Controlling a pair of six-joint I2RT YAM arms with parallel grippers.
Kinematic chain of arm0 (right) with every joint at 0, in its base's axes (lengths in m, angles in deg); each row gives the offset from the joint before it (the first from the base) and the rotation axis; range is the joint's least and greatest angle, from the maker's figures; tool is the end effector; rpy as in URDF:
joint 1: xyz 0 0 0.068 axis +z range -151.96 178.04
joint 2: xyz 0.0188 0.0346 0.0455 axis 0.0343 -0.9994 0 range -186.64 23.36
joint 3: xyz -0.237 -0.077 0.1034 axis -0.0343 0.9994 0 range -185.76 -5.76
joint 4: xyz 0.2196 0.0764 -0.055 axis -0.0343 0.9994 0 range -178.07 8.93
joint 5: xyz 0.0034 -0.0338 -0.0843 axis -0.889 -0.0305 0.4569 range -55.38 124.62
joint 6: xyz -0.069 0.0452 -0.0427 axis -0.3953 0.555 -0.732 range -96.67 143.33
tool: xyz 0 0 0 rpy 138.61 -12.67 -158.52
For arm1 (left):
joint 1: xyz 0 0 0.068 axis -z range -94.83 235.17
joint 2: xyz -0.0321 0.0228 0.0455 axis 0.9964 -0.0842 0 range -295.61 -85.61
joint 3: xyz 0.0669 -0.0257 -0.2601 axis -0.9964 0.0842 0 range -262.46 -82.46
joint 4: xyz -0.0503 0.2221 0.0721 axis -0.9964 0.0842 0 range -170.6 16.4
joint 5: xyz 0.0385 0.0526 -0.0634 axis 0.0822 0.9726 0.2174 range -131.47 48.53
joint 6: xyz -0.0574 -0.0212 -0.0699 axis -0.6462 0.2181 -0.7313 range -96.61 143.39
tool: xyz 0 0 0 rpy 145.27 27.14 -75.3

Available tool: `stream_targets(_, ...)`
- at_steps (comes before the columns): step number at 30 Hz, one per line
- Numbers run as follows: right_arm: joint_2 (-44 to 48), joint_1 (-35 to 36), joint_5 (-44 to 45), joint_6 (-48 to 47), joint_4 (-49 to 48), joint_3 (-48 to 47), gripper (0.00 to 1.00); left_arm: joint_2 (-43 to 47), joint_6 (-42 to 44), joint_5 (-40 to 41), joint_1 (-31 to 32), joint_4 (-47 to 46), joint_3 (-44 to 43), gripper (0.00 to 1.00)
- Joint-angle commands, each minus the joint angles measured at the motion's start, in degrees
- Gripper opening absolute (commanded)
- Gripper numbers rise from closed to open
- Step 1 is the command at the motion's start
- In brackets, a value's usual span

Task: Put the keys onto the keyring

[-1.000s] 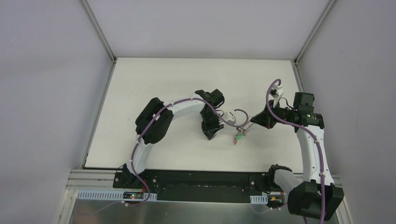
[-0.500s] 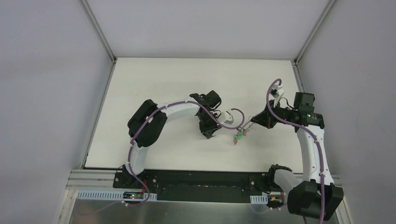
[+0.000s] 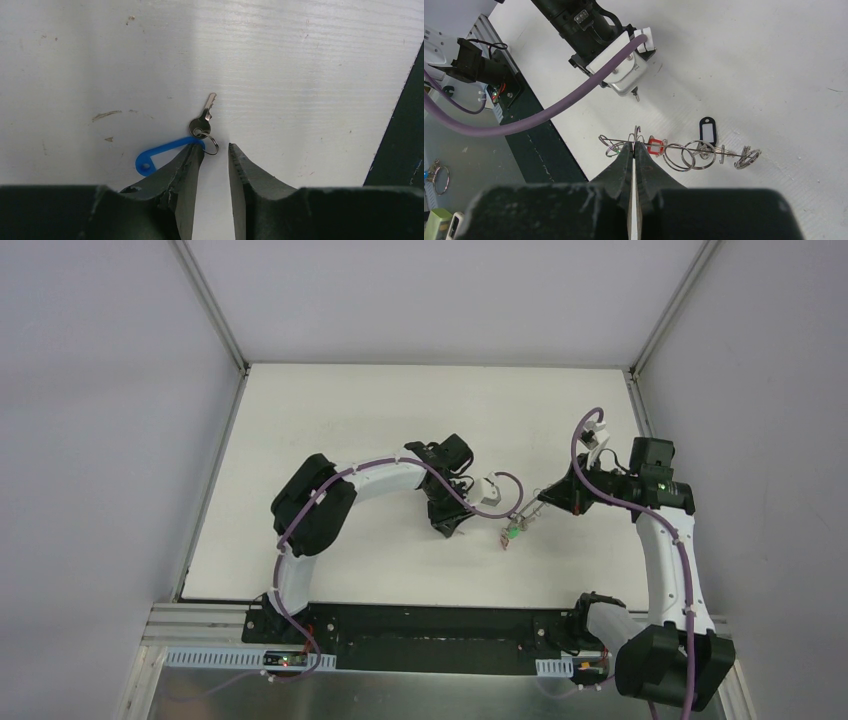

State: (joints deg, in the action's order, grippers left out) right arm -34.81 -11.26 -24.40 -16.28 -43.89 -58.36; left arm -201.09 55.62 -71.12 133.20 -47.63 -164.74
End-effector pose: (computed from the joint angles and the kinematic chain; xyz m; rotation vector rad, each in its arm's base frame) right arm 0.1927 0.0412 0.2842 -0.9270 1.8289 0.7300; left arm 0.2429 -0.3318 0.1442 1.8537 1.9654 -0.7853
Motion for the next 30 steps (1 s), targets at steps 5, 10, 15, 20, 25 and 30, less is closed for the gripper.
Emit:
stream_targets(5, -0.2, -0.6, -2.8, -0.1, -1.3, 0.2, 0.00, 1.8, 0.4, 0.3, 0.5, -0.5, 1.9, 0.31)
stream_targets(10, -0.4, -0.6, -2.6, -0.1, -1.4, 0.2, 0.00, 0.9, -0.2, 0.8, 0.6, -1.1, 1.3, 0.28)
stream_targets(15, -0.5, -0.6, -2.6, -0.1, -1.3, 0.2, 0.00, 0.2, -0.7, 1.1, 0.6, -1.6, 1.0, 0.24)
stream_targets(20, -0.6, -0.7, -2.6, -0.1, -1.3, 0.2, 0.00, 0.1, -1.4, 1.3, 0.5, -2.4, 1.3, 0.19)
stream_targets(25, -0.7, -0.7, -2.6, 0.0, -1.3, 0.2, 0.00, 0.1, -1.9, 1.5, 0.5, -3.1, 1.4, 0.12)
stream_targets(30, -0.8, -0.7, -2.5, -0.1, -1.2, 0.2, 0.00, 0.5, -1.6, 1.6, 0.5, -2.6, 1.4, 0.06)
